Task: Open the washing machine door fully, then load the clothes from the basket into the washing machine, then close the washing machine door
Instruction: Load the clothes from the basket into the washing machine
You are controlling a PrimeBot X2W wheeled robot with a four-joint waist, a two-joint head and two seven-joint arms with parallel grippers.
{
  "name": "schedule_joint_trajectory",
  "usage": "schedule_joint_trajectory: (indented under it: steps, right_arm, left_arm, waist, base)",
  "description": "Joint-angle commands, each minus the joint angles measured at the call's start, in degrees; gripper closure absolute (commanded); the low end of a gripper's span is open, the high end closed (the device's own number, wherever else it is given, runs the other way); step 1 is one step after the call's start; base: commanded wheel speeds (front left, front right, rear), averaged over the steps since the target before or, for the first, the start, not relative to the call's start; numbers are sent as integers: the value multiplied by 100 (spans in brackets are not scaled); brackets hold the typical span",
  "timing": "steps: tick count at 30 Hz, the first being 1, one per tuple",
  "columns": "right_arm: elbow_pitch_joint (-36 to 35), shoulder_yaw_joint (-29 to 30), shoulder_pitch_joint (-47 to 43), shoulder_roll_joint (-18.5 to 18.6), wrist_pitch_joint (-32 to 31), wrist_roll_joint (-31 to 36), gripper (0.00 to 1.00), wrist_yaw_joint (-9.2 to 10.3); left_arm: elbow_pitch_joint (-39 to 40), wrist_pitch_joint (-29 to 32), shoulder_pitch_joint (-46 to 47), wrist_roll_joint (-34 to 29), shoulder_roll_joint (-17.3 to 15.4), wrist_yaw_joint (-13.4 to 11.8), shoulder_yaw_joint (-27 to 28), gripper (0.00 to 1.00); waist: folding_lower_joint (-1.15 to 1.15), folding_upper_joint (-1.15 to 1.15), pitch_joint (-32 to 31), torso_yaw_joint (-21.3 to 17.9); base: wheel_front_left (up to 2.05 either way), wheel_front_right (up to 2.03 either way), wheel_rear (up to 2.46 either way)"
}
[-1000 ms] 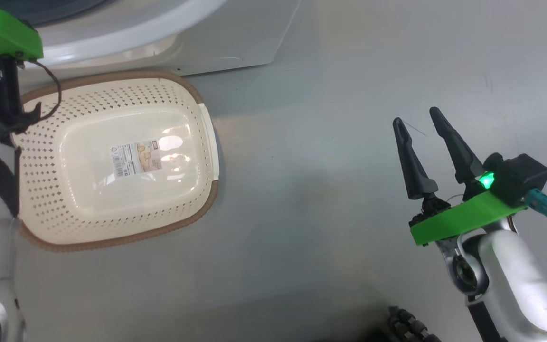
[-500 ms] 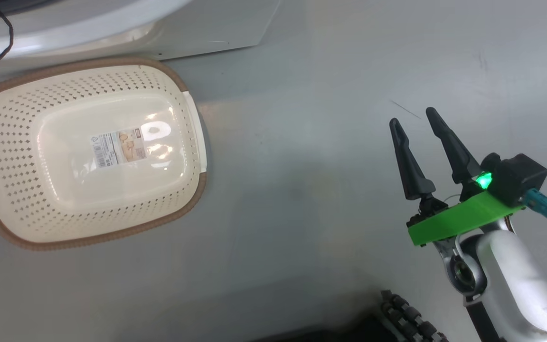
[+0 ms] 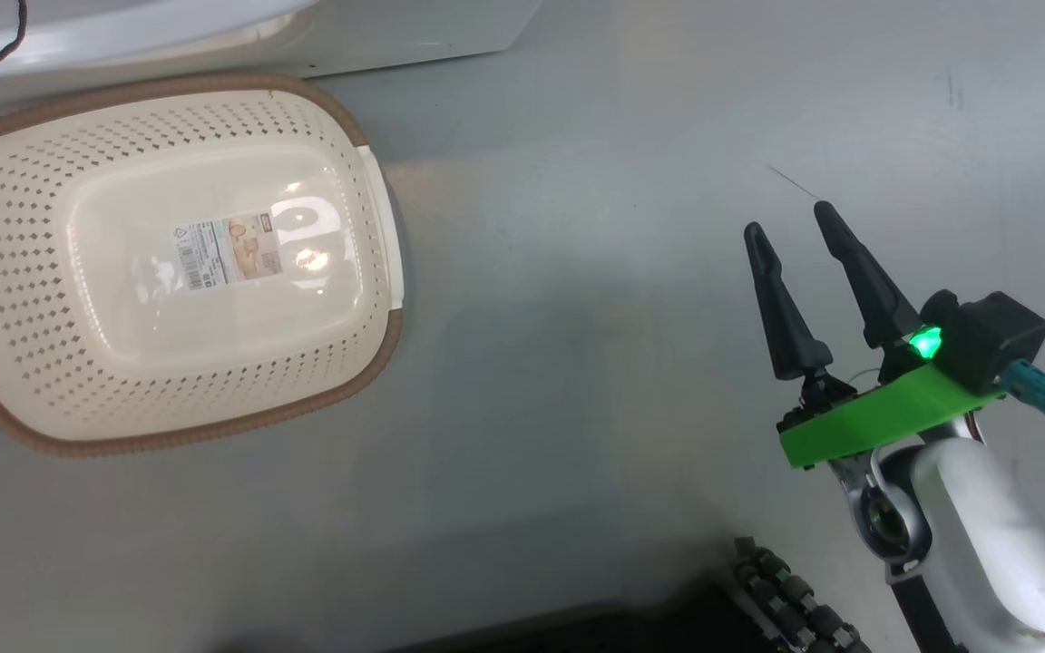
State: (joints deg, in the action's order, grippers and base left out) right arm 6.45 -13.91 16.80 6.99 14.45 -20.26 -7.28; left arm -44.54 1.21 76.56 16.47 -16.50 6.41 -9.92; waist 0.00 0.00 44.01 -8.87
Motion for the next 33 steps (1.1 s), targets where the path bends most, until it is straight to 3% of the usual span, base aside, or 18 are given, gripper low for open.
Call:
schedule_joint_trajectory:
  steps: [1,11,23,33]
  right_arm:
    - [-175,-106,-198,26,55,-34,0,-21]
    - [-212,-157,-225,10,55,-36,0,-21]
    - [-206,-216,-195,-18,55,-53,0,-21]
    - [-175,-247,-174,7,55,-80,0,-21]
  left_arm:
    - [51,-67,229,-58,-209,20,45,100]
    - [-552,-254,826,-69,-131,62,-213,100]
    - [-814,-1409,1405,-426,-286,3,-558,100]
    - [-1668,-708,1590,-140,-207,66,-604,100]
  waist:
    - [0,0,22,2]
    - [0,0,232,-66]
    - [0,0,442,-140]
    - [0,0,439,-132]
  base:
    - [0,0,0]
    - [0,0,0]
    - [0,0,0]
    - [0,0,0]
